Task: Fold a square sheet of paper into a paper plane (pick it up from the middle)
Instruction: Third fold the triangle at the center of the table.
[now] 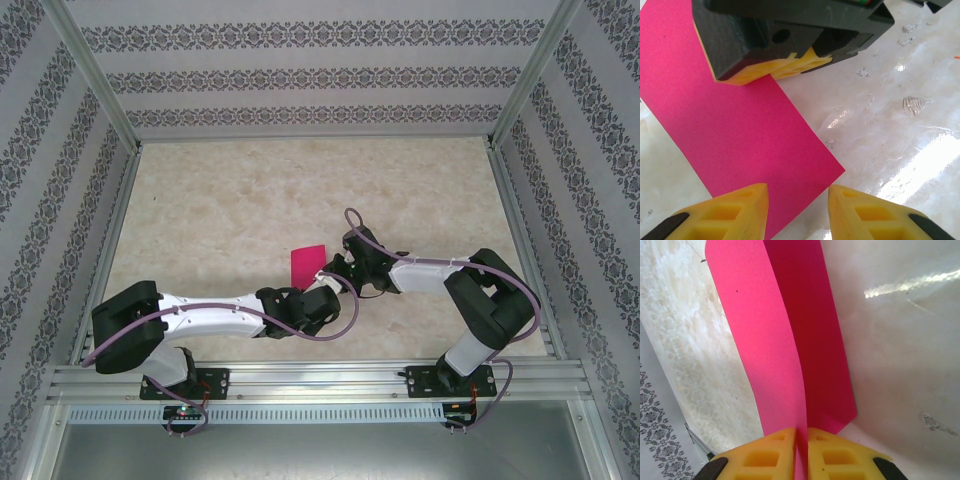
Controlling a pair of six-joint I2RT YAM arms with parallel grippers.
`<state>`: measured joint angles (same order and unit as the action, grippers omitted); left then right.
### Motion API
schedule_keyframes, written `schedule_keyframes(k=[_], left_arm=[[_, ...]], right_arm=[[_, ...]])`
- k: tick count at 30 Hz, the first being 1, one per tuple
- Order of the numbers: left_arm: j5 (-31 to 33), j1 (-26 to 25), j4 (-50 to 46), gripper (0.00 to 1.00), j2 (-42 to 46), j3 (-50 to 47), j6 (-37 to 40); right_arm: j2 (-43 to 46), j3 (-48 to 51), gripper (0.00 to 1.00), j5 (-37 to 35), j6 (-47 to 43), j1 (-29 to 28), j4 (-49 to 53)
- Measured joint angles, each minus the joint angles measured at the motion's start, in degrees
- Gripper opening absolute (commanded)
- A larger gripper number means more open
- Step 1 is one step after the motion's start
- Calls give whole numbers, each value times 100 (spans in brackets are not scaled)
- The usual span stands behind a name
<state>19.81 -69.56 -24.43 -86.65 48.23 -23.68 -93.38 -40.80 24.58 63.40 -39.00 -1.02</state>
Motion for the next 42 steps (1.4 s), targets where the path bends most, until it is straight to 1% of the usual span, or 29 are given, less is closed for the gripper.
schedule_keyframes(k=[6, 14, 22, 24, 29, 31, 34, 39, 42], left_arm=[[0, 0, -17, 40, 0, 0, -17], [-24, 0, -15, 44, 7, -7, -42], [-153, 0, -9, 54, 94, -98, -28], [-188, 0, -2, 59, 94, -98, 0], [-229, 0, 79, 59, -50, -90, 52], [-199, 0, 76, 58, -208, -55, 92], [-96, 0, 79, 52, -426, 17, 151], [57, 0, 96, 34, -474, 46, 232], [125, 0, 109, 25, -437, 44, 238]], right_arm=[[0, -140, 14, 22, -2, 2, 151], [2, -199, 14, 46, -28, 13, 389], [2, -302, 14, 61, -46, 15, 492], [2, -315, 14, 66, -44, 22, 496], [2, -334, 14, 105, -46, 81, 503], [2, -337, 14, 105, -46, 90, 503], [2, -337, 15, 105, -46, 90, 509], [13, -337, 16, 107, -46, 92, 509], [55, -332, 18, 105, -44, 92, 507]])
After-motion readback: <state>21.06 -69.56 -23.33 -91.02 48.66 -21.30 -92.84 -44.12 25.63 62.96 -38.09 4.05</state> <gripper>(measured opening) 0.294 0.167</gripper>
